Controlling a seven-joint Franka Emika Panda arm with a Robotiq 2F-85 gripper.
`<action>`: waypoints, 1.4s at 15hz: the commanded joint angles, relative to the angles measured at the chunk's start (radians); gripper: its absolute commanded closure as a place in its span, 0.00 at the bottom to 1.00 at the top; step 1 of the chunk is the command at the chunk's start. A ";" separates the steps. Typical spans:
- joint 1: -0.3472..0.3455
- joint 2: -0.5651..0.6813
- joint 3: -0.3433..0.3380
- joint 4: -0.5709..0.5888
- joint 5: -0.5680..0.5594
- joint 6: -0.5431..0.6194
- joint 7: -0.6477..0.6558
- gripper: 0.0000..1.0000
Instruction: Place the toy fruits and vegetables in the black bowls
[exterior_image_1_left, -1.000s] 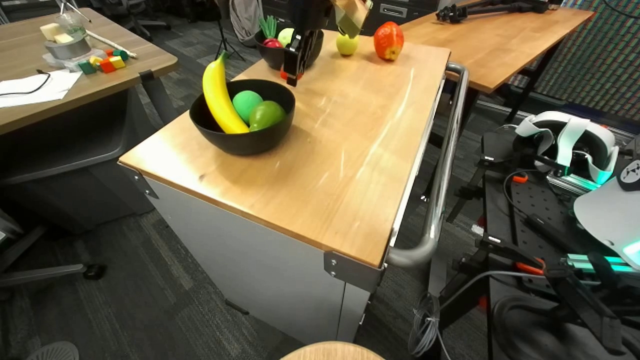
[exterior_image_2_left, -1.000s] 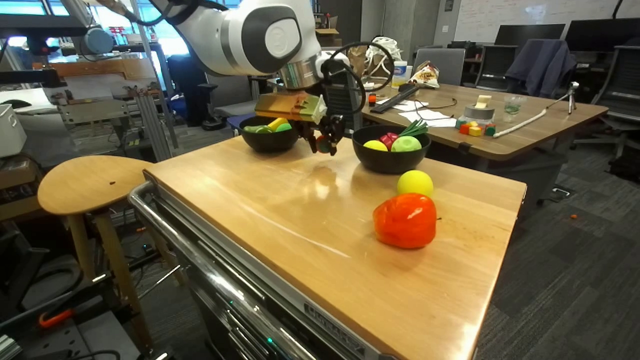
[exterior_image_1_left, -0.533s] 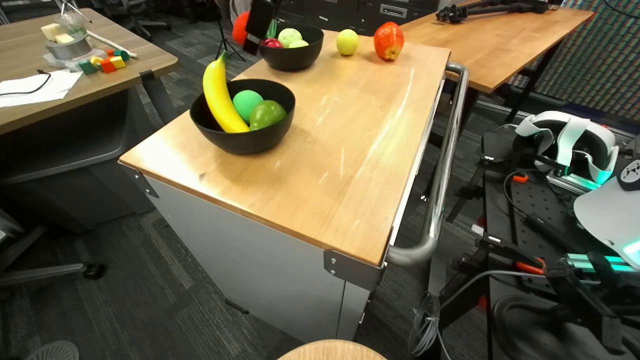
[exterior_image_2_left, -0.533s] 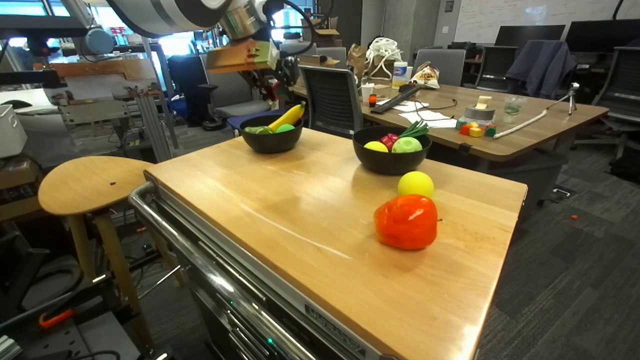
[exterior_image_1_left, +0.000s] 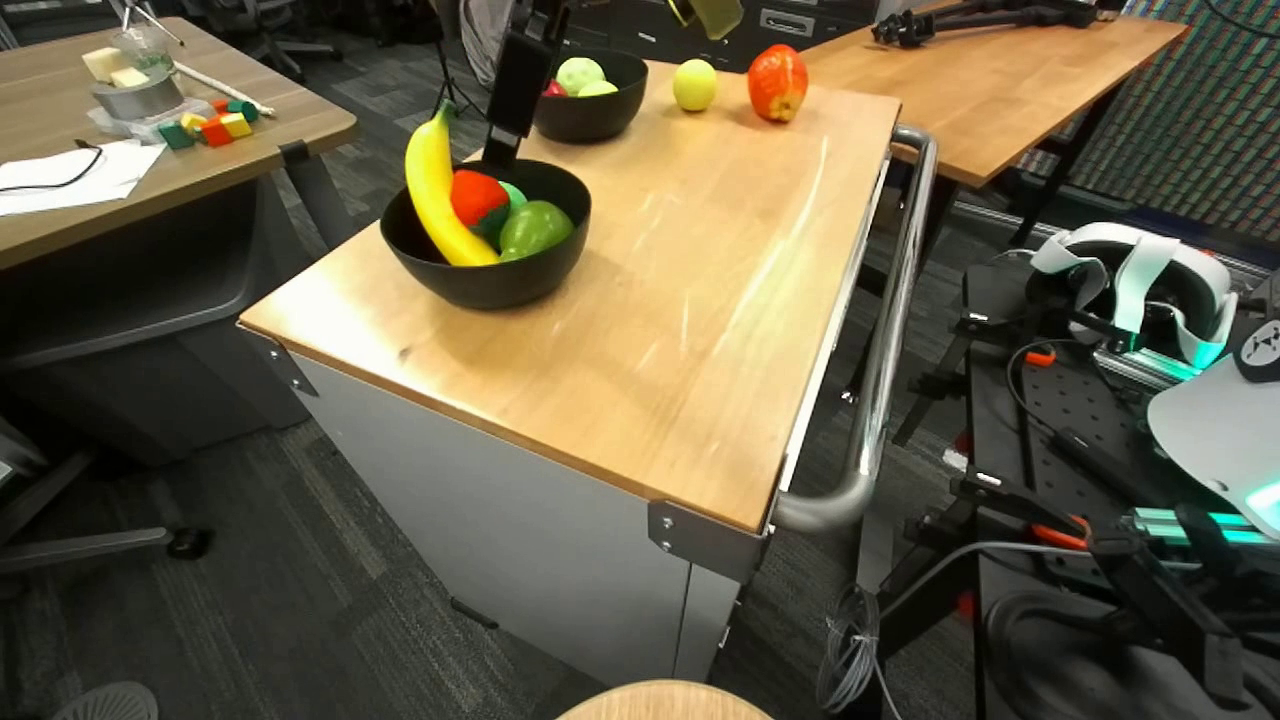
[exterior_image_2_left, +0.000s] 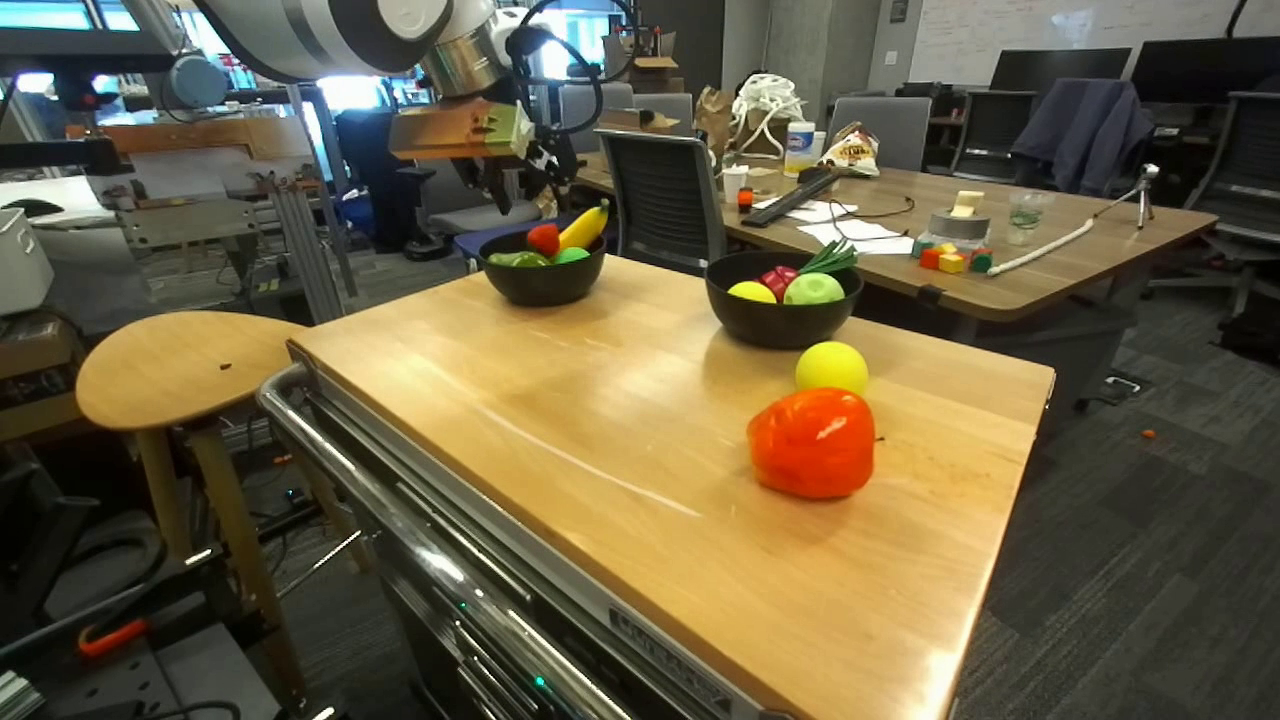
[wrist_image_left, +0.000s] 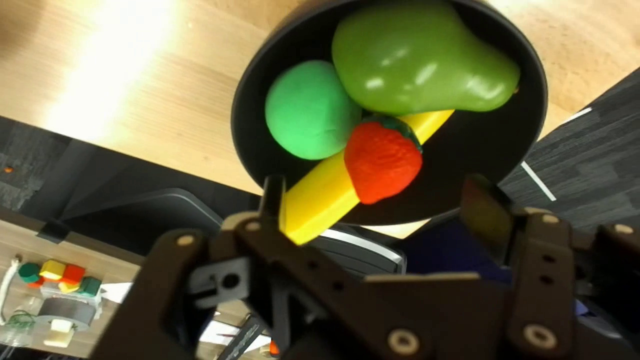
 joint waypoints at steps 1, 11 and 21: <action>-0.002 -0.045 -0.018 0.012 0.019 -0.092 -0.023 0.00; -0.171 -0.049 -0.265 0.112 -0.001 -0.316 -0.014 0.00; -0.173 -0.045 -0.318 0.067 -0.304 -0.376 0.195 0.00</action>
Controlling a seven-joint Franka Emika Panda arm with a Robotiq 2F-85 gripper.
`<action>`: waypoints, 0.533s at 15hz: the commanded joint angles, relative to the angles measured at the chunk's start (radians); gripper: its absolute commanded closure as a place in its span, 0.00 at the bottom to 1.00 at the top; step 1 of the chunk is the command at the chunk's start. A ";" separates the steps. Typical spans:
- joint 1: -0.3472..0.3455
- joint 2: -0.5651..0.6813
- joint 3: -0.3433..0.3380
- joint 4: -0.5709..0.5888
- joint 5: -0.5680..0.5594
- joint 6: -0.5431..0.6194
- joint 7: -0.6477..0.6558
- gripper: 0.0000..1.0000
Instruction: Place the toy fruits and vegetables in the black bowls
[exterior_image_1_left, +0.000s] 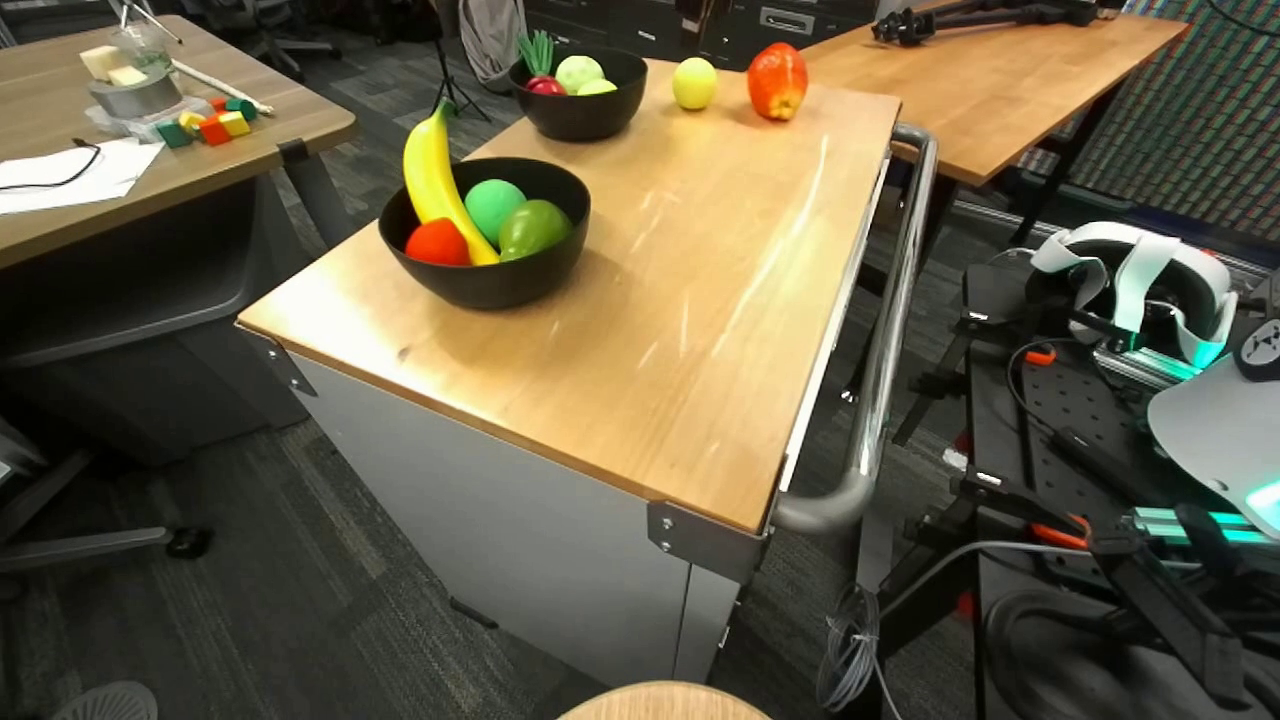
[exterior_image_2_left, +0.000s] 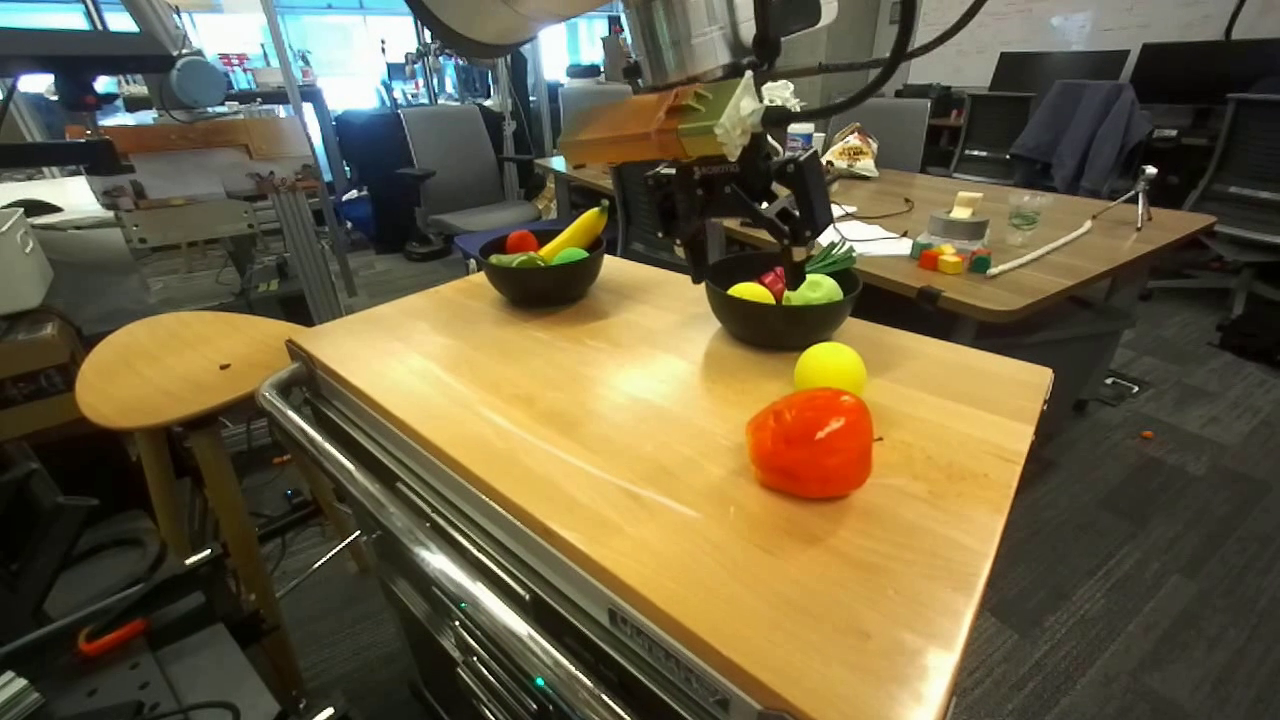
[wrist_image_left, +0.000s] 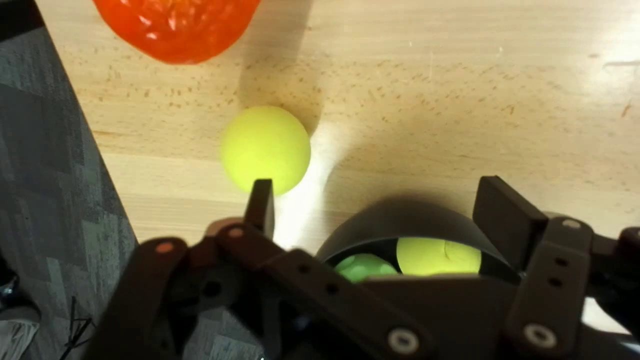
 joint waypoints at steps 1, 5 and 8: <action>0.015 -0.057 -0.030 -0.022 -0.198 -0.077 0.162 0.00; -0.018 -0.123 -0.049 -0.061 -0.236 -0.147 0.197 0.00; -0.050 -0.109 -0.062 -0.071 -0.101 -0.152 0.115 0.00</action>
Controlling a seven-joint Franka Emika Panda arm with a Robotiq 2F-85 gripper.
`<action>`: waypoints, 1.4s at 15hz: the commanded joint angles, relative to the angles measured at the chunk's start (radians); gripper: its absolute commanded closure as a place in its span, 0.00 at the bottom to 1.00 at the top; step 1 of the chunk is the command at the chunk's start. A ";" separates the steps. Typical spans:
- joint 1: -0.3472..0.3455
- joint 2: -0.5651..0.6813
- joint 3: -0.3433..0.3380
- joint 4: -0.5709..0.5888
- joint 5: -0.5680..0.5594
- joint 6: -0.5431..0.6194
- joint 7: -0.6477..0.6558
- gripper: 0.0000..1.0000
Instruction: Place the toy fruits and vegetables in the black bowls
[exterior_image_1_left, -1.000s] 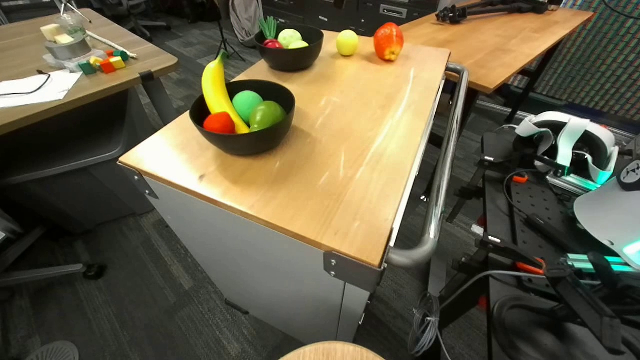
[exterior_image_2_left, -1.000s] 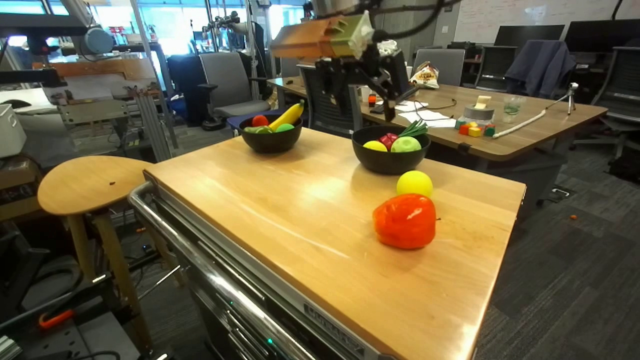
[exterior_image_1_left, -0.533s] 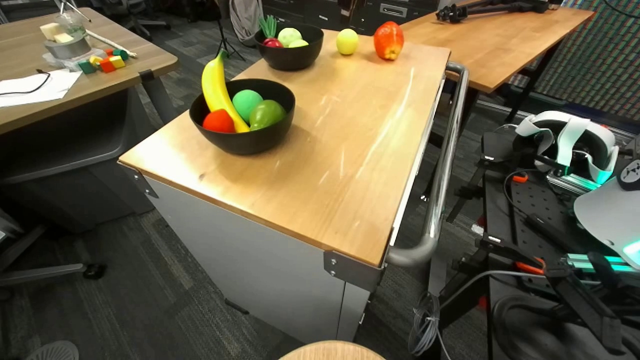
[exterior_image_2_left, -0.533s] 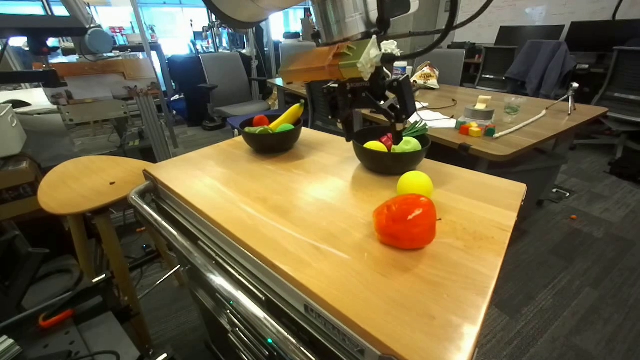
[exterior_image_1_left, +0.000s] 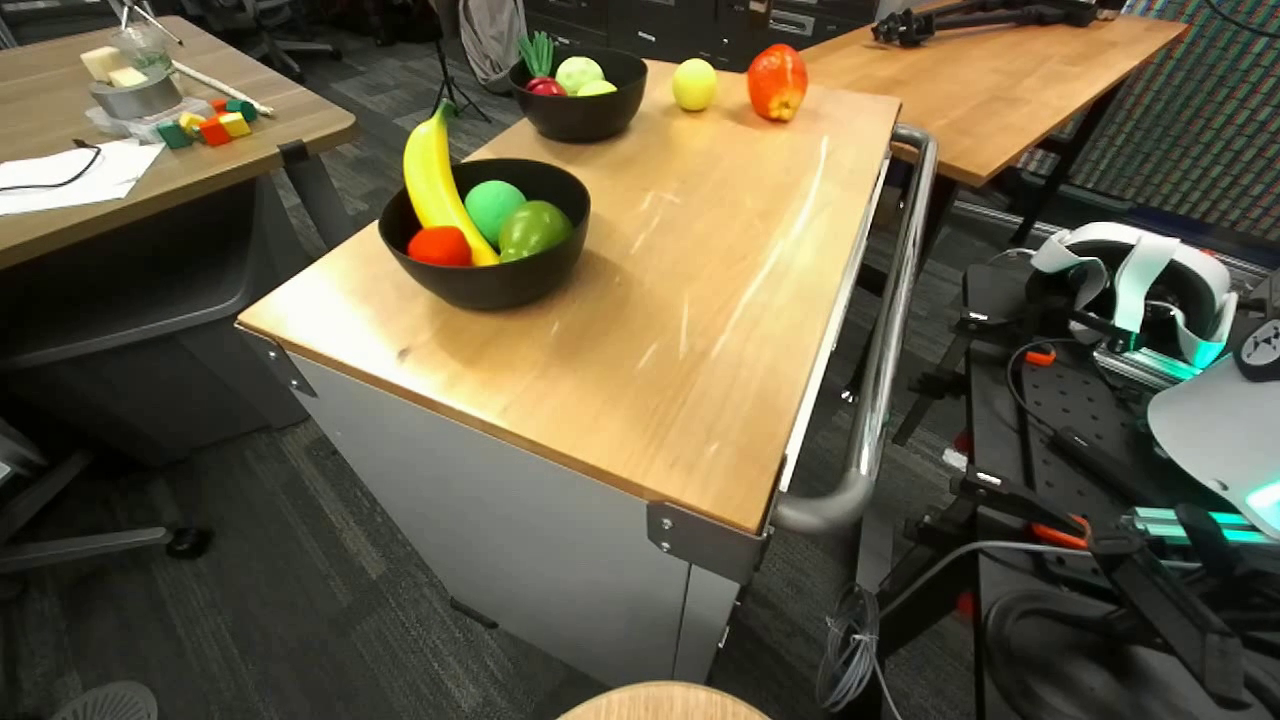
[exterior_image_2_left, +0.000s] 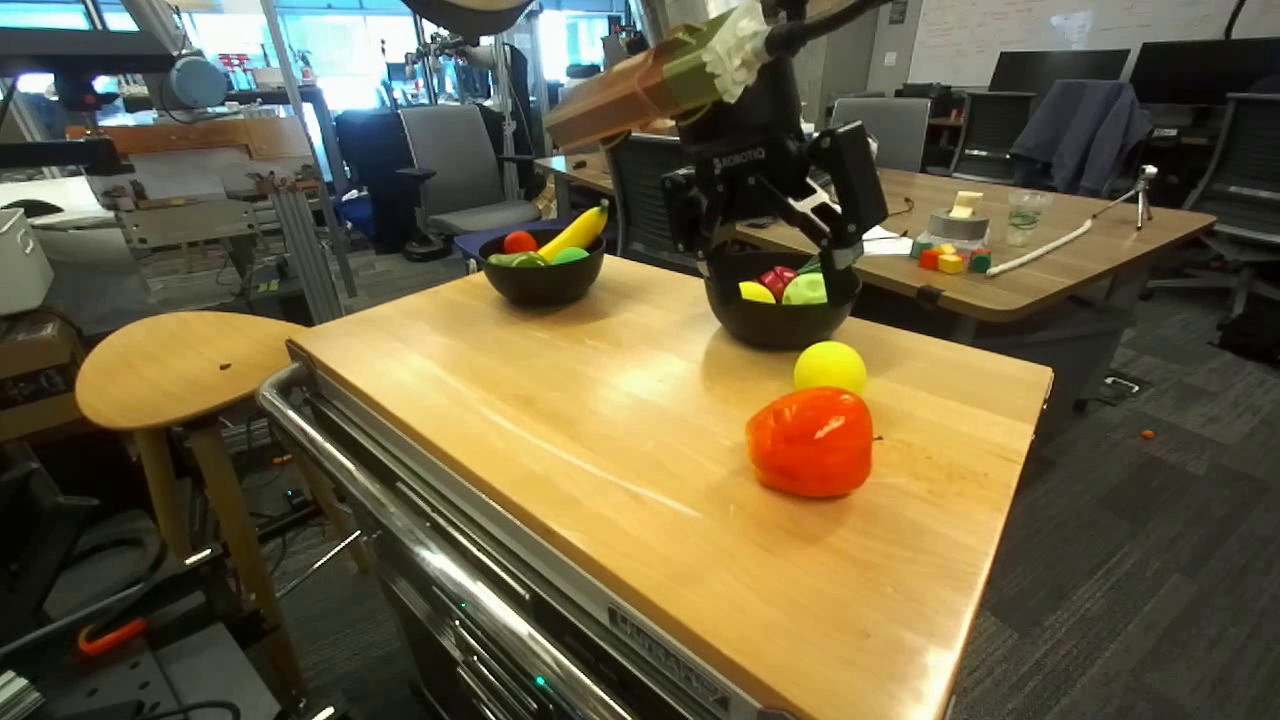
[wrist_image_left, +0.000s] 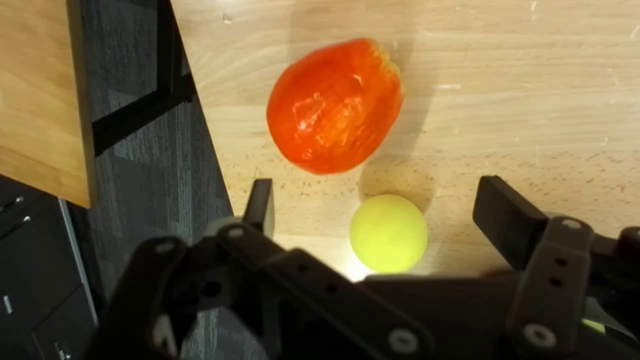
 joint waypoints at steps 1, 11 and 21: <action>-0.033 0.003 -0.015 -0.025 0.128 0.003 -0.047 0.00; -0.081 0.140 -0.036 0.003 0.405 0.106 0.028 0.00; -0.059 0.154 -0.029 0.034 0.374 0.102 0.118 0.44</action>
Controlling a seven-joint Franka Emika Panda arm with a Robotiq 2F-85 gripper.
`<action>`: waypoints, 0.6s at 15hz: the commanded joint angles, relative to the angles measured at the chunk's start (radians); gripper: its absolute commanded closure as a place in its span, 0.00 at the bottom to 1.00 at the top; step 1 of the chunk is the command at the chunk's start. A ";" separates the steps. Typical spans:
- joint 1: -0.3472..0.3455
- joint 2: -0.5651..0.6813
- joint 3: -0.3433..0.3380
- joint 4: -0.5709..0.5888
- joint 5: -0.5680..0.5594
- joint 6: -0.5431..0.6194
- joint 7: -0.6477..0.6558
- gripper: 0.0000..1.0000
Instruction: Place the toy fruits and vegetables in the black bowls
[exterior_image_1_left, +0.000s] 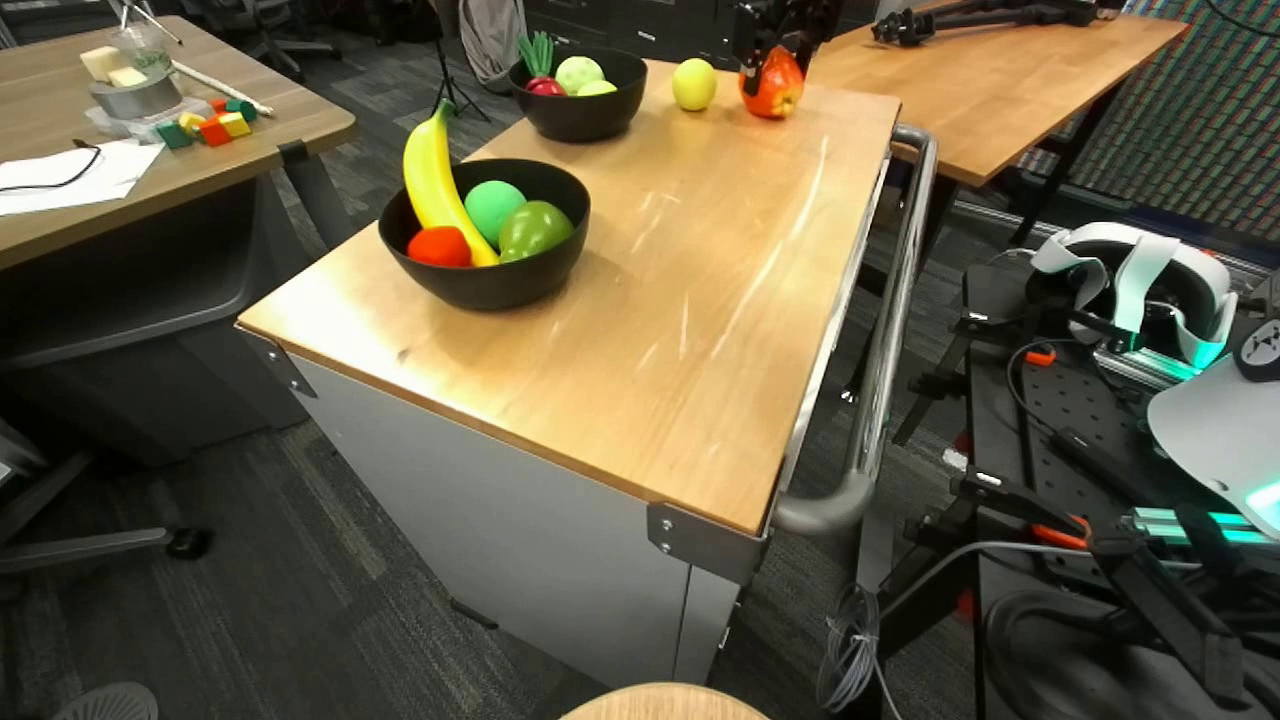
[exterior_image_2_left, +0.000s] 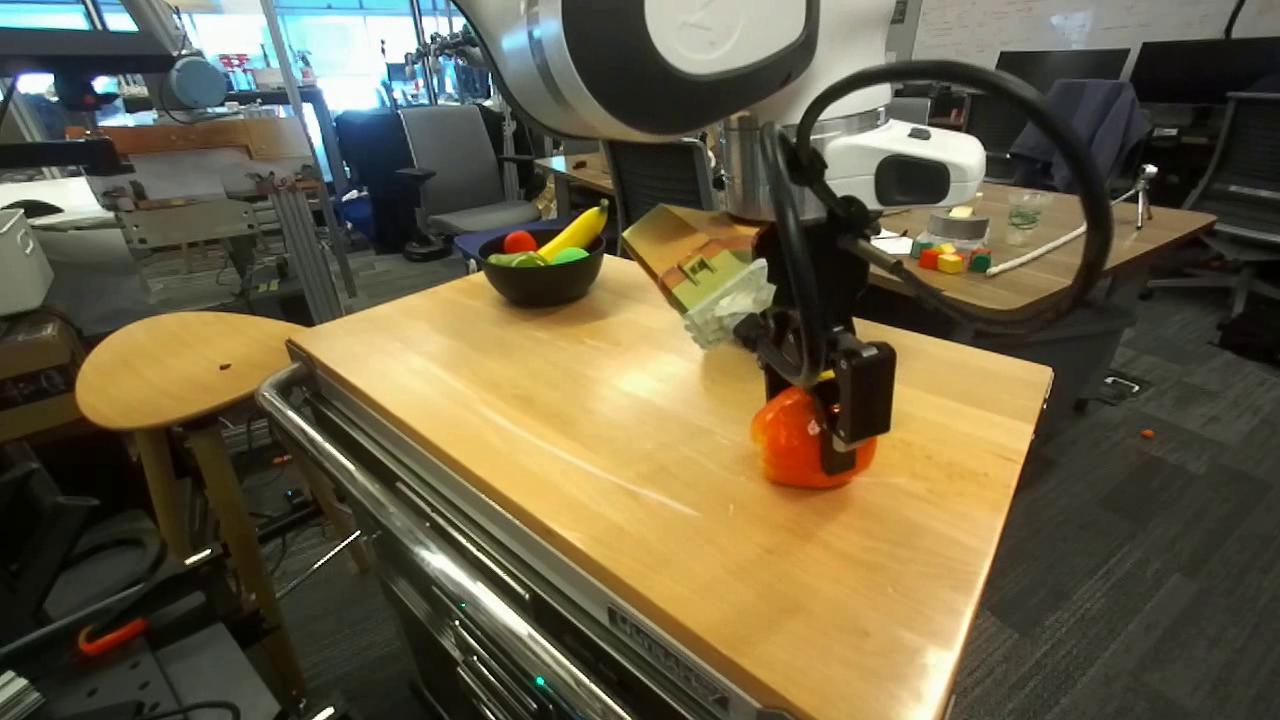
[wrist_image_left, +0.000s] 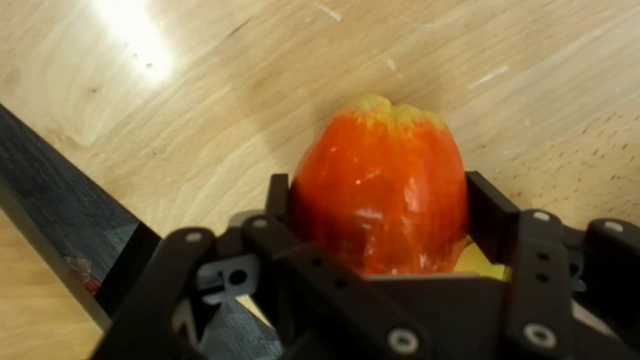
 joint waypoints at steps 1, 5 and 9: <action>0.022 -0.064 0.026 0.024 0.039 -0.066 -0.035 0.44; 0.057 -0.186 0.095 0.056 0.135 -0.034 -0.121 0.44; 0.121 -0.088 0.145 0.284 0.090 -0.129 -0.014 0.44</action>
